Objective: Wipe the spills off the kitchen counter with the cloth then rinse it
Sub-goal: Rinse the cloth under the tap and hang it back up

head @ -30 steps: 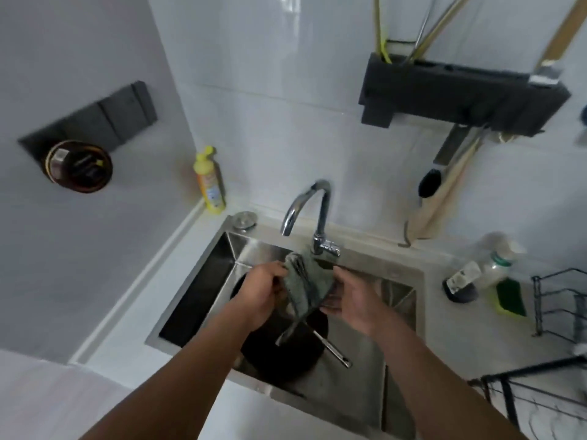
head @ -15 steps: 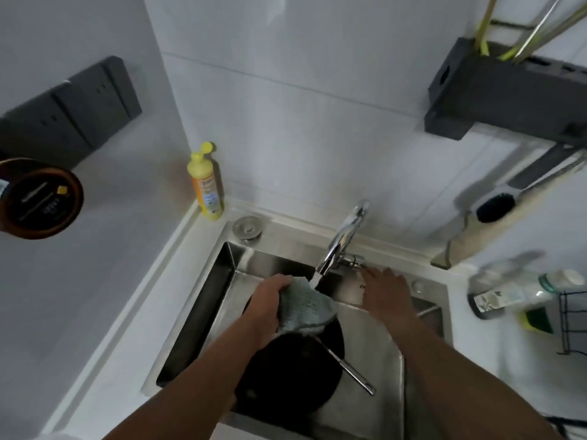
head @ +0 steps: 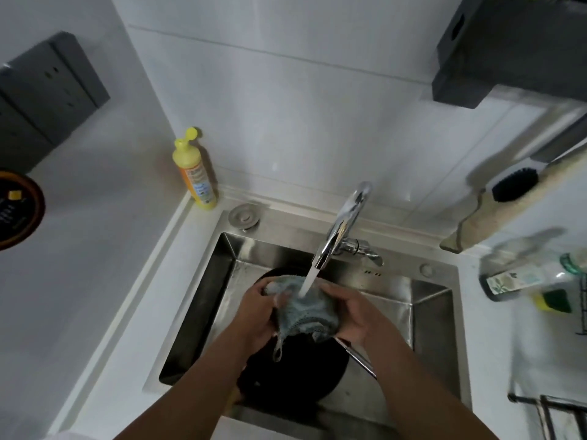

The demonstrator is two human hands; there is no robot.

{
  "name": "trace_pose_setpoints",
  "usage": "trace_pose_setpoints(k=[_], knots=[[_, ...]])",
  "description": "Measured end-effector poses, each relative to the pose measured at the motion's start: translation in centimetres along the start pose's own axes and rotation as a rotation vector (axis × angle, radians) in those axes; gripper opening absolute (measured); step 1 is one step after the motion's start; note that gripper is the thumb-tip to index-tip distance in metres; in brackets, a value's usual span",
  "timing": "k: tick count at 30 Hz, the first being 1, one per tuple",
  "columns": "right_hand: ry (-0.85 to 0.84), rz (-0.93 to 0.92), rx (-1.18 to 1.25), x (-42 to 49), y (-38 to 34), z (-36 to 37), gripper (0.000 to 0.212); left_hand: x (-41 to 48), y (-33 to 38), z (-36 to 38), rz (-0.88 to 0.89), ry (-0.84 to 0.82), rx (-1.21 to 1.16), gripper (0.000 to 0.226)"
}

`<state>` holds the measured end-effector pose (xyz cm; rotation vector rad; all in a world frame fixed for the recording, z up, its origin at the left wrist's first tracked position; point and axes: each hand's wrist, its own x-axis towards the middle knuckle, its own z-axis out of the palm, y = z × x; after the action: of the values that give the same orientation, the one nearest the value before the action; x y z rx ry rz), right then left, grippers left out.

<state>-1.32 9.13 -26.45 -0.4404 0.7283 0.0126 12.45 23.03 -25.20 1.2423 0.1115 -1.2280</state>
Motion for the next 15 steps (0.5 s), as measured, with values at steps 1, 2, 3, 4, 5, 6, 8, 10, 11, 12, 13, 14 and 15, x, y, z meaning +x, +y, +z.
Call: trace_pose_setpoints(k=[1, 2, 3, 4, 5, 6, 8, 10, 11, 12, 13, 14, 15], knots=[[0.024, -0.060, 0.009, -0.6, -0.5, -0.1, 0.029, 0.0, -0.4, -0.1, -0.010, 0.050, -0.019, 0.027], [0.016, -0.084, -0.009, -0.9, -0.8, -0.2, 0.011, 0.1, -1.0, -0.2, -0.028, 0.118, -0.034, 0.023], [0.050, -0.133, -0.038, -1.2, -0.9, 0.0, 0.020, 0.5, -1.6, -0.2, -0.058, 0.187, -0.048, 0.019], [0.084, -0.196, -0.134, -1.4, -0.9, 0.5, 0.029, 0.6, -2.1, 0.1, -0.099, 0.244, -0.066, 0.016], [0.175, -0.312, -0.310, -1.6, -0.6, 1.2, 0.033, 0.8, -2.6, 0.5, -0.145, 0.273, -0.104, 0.019], [0.305, -0.451, -0.559, -2.0, -0.3, 2.0, 0.036, 0.8, -3.1, 1.1, -0.198, 0.290, -0.152, 0.025], [0.446, -0.667, -0.972, -1.9, 1.4, 2.9, 0.039, 1.1, -3.9, 2.1, -0.263, 0.306, -0.207, 0.032], [0.403, -0.810, -1.200, -1.6, 3.6, 3.4, 0.024, 1.2, -4.5, 2.4, -0.297, 0.269, -0.222, 0.043], [0.362, -0.894, -1.284, -1.1, 4.7, 3.4, 0.018, 1.3, -4.8, 2.4, -0.317, 0.219, -0.243, 0.048], [0.323, -0.934, -1.344, -0.5, 5.9, 3.1, 0.016, 1.3, -5.1, 2.3, -0.341, 0.181, -0.259, 0.048], [0.288, -0.915, -1.350, 0.2, 6.8, 3.0, 0.018, 1.5, -5.3, 2.2, -0.346, 0.170, -0.226, 0.045], [0.276, -0.829, -1.275, 0.8, 7.4, 3.2, 0.023, 2.0, -5.8, 2.0, -0.346, 0.166, -0.166, 0.043], [0.276, -0.713, -1.136, 1.5, 7.8, 3.7, 0.025, 2.3, -6.1, 2.2, -0.314, 0.157, -0.082, 0.042]])
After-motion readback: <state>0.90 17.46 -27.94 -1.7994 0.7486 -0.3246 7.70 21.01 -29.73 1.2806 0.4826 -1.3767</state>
